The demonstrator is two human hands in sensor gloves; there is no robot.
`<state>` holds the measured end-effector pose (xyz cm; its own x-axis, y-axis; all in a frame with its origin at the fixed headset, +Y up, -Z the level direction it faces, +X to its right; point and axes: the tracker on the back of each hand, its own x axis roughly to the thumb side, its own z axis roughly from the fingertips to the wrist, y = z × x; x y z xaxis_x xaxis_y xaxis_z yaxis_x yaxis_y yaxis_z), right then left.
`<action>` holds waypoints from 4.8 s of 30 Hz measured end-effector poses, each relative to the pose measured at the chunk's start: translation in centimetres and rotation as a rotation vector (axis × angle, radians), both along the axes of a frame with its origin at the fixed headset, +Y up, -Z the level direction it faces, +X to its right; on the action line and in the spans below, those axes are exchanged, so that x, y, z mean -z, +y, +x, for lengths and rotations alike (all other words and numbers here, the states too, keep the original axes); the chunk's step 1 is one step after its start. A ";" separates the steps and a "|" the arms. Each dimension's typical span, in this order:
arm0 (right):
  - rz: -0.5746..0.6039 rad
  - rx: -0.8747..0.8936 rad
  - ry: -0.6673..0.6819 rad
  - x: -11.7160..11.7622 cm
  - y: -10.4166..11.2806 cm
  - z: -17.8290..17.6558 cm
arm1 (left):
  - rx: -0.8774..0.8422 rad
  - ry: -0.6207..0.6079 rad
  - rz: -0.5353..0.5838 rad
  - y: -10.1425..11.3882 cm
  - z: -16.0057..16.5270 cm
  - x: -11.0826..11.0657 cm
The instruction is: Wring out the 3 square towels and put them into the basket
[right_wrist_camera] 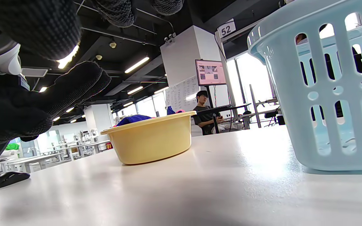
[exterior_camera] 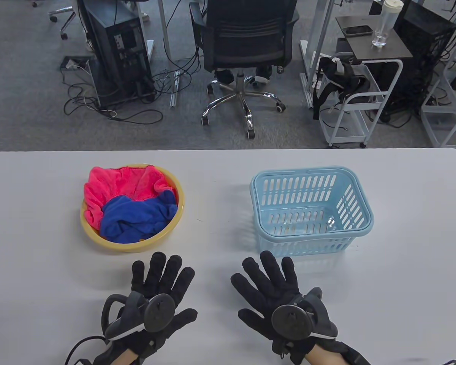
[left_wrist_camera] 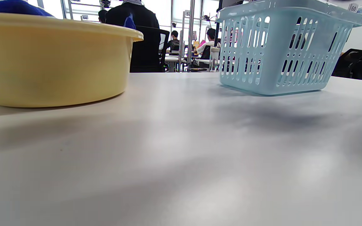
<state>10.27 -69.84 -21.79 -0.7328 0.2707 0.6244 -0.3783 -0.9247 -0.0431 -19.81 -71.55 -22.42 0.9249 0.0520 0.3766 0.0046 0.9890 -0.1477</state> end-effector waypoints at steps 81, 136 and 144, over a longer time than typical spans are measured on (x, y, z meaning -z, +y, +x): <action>-0.249 0.627 0.045 2.9 -0.4 3.1 | -0.452 -0.094 0.837 14.9 2.3 -1.6; 0.478 0.355 -0.416 0.9 16.7 5.2 | -0.698 0.058 0.716 18.7 -0.6 0.3; 0.692 0.451 -0.405 1.2 17.9 6.2 | -0.196 0.209 0.665 15.2 -2.0 3.6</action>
<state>16.49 -51.92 -22.99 -0.8465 0.2461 0.4721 -0.5323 -0.4119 -0.7396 -21.77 -56.40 -25.98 0.9782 0.0460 0.2023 -0.1449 0.8496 0.5072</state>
